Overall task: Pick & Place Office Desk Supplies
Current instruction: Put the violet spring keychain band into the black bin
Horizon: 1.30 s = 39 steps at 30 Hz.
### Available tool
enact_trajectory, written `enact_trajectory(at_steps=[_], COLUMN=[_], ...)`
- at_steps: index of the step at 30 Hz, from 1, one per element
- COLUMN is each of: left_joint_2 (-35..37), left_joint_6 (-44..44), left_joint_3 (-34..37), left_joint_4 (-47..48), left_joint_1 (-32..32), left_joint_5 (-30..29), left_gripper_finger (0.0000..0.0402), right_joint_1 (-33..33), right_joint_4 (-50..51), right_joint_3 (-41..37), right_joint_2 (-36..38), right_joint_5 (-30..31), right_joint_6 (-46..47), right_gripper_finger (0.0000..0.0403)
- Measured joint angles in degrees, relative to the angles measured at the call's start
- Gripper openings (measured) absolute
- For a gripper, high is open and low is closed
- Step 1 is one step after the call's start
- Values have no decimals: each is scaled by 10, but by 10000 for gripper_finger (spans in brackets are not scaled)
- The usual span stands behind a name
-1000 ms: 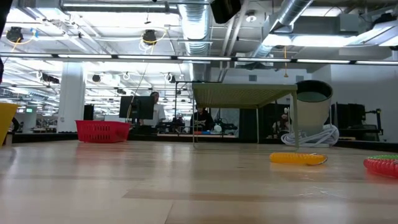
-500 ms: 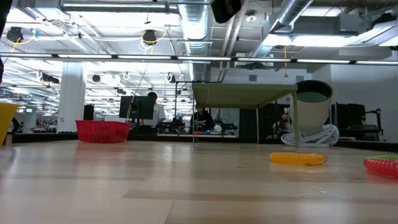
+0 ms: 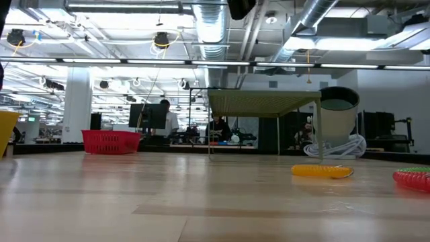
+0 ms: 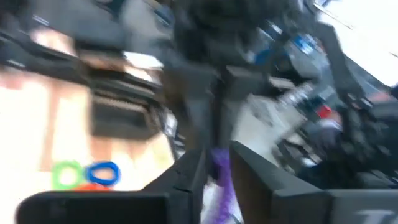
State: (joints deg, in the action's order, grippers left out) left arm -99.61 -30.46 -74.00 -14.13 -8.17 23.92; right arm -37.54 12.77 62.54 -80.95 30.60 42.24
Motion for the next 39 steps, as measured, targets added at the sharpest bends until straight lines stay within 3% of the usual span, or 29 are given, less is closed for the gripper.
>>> enact_trajectory(at_steps=[6, 11, 17, 22, 29, 34, 39], left_joint_2=[62, 154, 272, 334, 360, 361, 361], left_joint_6=[58, 117, 118, 61, 8, -19, -66], left_joint_3=[0, 0, 0, 0, 38, 132, 242], left_joint_4=[22, 155, 416, 535, 539, 457, 295], left_joint_1=[26, 50, 61, 47, 8, -16, -50], left_joint_5=[-89, -202, -325, -358, -377, -363, -336], left_gripper_finger=[125, 149, 147, 137, 130, 133, 136], right_joint_1=[0, -7, -46, -100, -202, -211, -208], right_joint_4=[-1, 36, 246, 346, 351, 370, 541], right_joint_3=[0, 0, 0, 0, 5, 58, 148], right_joint_2=[0, 0, 0, 0, -11, -36, -69], right_joint_5=[-13, -35, -67, -96, -98, -142, -232], right_joint_6=[13, 83, 345, 586, 856, 877, 870], right_gripper_finger=[7, 7, 7, 7, 7, 7, 7])
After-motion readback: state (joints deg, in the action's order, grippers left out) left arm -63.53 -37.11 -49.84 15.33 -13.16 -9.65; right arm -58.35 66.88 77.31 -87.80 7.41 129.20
